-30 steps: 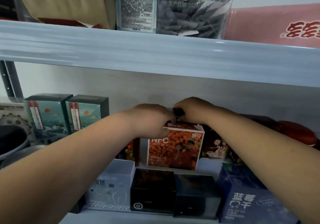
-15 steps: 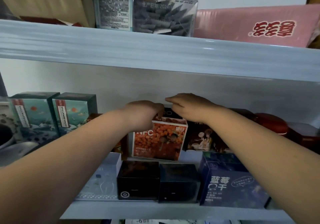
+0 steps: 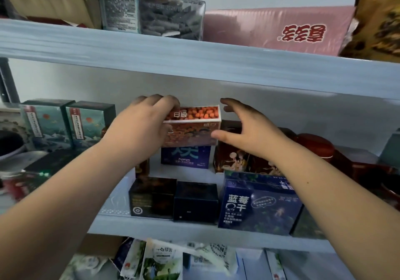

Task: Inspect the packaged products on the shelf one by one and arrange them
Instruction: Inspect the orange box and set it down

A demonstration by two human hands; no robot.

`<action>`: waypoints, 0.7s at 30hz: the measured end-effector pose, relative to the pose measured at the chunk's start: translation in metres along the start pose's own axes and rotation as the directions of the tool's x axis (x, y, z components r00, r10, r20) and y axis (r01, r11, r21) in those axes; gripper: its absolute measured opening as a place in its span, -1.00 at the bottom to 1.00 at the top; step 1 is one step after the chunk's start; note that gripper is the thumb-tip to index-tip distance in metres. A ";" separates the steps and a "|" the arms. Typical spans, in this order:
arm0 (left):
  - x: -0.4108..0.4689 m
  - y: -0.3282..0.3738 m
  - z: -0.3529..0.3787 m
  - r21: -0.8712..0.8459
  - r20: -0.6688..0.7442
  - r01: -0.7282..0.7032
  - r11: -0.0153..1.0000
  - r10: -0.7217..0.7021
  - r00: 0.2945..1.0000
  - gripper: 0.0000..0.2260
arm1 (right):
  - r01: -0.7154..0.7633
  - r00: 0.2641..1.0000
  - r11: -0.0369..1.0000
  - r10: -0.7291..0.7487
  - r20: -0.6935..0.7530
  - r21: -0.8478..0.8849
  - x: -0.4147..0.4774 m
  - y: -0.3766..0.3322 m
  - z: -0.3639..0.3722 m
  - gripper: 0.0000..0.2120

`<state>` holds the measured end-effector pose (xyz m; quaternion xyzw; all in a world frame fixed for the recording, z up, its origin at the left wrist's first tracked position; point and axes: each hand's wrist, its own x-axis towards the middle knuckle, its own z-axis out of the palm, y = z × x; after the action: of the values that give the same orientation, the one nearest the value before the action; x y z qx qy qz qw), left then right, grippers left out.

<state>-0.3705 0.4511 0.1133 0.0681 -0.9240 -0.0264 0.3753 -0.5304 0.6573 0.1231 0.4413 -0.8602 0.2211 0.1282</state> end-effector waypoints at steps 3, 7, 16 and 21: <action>-0.017 0.019 -0.013 -0.032 -0.060 0.027 0.999 -0.028 0.998 -0.61 | -0.013 1.000 0.998 0.014 -0.020 0.062 -0.014 -0.002 -0.002 -0.16; -0.039 0.048 -0.032 -0.100 -0.152 0.068 0.993 -0.083 0.985 -0.62 | 0.056 0.992 0.986 -0.036 -0.123 0.160 -0.038 -0.004 -0.004 -0.38; -0.113 0.094 -0.052 -0.893 -0.070 0.199 0.404 -0.561 0.825 -0.47 | 0.100 0.974 0.901 -0.003 -0.226 0.422 -0.116 -0.023 -0.017 -0.60; -0.170 0.108 -0.022 -0.935 0.268 0.349 0.064 -0.516 0.813 -0.53 | 0.017 0.988 0.739 0.092 -0.126 0.674 -0.161 -0.025 -0.004 -0.67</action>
<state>-0.2467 0.5829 0.0226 0.0953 -0.6091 -0.6954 0.3693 -0.4166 0.7596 0.0662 0.4223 -0.7189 0.5517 0.0204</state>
